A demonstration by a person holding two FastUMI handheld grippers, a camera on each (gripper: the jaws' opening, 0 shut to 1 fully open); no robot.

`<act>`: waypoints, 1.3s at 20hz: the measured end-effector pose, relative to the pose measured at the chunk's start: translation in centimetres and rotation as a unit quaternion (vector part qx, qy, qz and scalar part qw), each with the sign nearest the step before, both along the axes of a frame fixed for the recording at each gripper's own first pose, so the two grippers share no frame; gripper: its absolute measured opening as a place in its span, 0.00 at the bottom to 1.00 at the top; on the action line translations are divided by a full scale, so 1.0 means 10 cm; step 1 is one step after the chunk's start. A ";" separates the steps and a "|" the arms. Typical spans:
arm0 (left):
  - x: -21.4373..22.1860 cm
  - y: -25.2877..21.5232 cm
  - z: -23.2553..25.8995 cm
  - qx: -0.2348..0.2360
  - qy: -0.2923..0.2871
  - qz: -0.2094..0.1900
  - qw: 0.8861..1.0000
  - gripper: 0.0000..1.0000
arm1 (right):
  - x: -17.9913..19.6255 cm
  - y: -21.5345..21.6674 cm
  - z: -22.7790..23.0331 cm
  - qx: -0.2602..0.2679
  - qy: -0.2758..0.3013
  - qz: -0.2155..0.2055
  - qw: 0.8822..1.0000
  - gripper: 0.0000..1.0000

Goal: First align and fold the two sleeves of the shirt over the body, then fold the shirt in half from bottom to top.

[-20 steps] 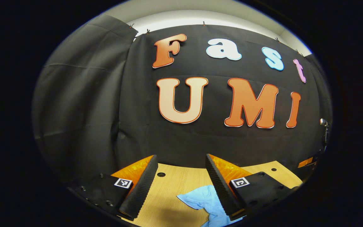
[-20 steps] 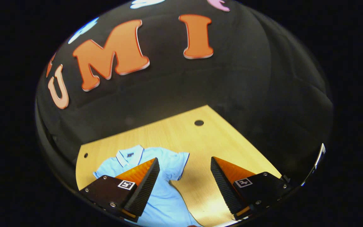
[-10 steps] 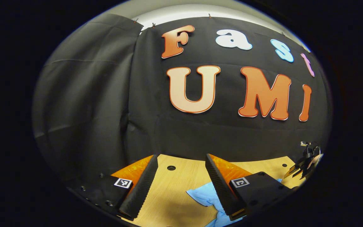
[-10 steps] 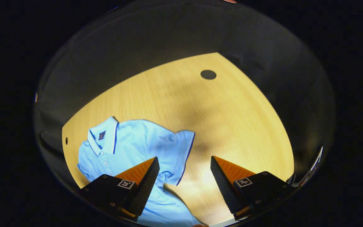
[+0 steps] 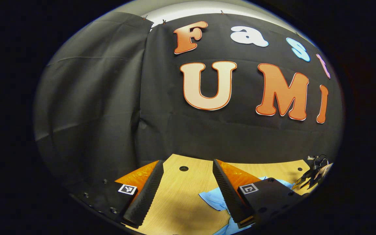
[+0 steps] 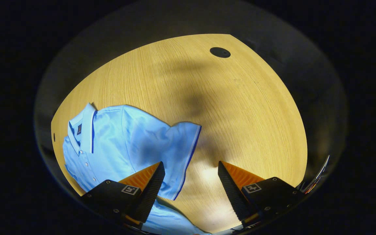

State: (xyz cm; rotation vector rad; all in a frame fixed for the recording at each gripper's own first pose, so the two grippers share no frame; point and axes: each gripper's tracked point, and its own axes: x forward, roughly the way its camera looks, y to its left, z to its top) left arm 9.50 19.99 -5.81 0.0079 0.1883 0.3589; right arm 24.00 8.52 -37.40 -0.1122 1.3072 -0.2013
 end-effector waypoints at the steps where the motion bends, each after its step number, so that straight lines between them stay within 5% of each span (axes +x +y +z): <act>1: 0.01 -0.01 -0.02 0.000 0.003 -0.001 1.000 0.98 | -0.01 -0.02 -0.01 0.000 0.004 -0.003 1.000 0.99; 13: 0.02 -0.13 -0.08 0.001 0.012 -0.003 1.000 0.98 | -0.04 -0.09 -0.07 0.000 0.011 0.004 1.000 0.87; 14: 0.01 -0.14 -0.09 0.001 0.011 -0.001 1.000 0.98 | -0.03 -0.10 -0.06 0.000 0.010 0.006 1.000 0.75; 17: -0.02 -0.14 -0.06 0.002 0.009 0.006 1.000 0.98 | 0.00 -0.09 -0.06 0.000 0.004 0.014 1.000 0.64; 22: -0.12 -0.14 -0.08 -0.001 0.008 0.016 1.000 0.98 | 0.07 -0.04 -0.06 0.010 -0.011 0.039 0.999 0.12; 26: -0.20 -0.09 0.00 -0.002 0.008 0.018 1.000 0.98 | 0.07 0.06 -0.05 0.034 -0.019 0.068 0.997 0.01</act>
